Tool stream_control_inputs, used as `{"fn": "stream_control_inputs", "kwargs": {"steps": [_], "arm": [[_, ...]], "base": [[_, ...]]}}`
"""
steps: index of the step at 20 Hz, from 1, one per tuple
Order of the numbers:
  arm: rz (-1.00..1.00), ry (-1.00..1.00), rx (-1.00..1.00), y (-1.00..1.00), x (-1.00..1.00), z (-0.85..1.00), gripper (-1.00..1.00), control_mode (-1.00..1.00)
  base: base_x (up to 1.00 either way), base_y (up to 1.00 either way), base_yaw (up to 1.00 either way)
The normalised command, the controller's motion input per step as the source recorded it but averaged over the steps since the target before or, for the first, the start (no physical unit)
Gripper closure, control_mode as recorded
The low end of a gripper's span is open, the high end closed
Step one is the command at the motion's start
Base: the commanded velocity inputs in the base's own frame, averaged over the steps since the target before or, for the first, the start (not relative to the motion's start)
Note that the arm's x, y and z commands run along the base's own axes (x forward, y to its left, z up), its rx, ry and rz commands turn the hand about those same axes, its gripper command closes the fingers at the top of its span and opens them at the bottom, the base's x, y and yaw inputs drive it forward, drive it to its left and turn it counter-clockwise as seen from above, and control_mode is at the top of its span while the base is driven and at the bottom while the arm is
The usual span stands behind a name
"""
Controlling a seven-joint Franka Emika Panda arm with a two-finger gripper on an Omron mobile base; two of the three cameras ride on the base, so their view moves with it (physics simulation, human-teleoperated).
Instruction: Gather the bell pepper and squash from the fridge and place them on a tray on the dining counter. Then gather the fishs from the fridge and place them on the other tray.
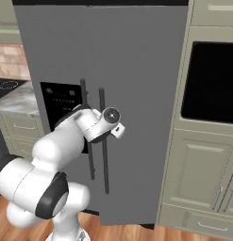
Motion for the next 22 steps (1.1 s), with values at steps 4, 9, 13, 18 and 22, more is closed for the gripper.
{"fn": "stream_control_inputs", "kwargs": {"steps": [4, 9, 13, 18, 22], "arm": [[-0.10, 0.00, 0.05, -1.00, -0.41, -0.26, 1.00, -1.00], [-0.09, 0.00, 0.05, -1.00, -0.49, -0.28, 1.00, -1.00], [-0.03, -0.20, 0.01, -1.00, -0.67, -0.14, 1.00, -1.00], [0.00, -0.69, -0.02, -0.66, -0.96, 0.06, -1.00, -1.00], [-0.04, -0.83, -0.03, 0.07, -1.00, 0.74, -1.00, -1.00]], "base": [[0.00, 0.00, 0.00], [0.00, 0.00, 0.00], [0.00, 0.00, 0.00], [0.00, 0.00, 0.00], [0.00, 0.00, 0.00]]}}
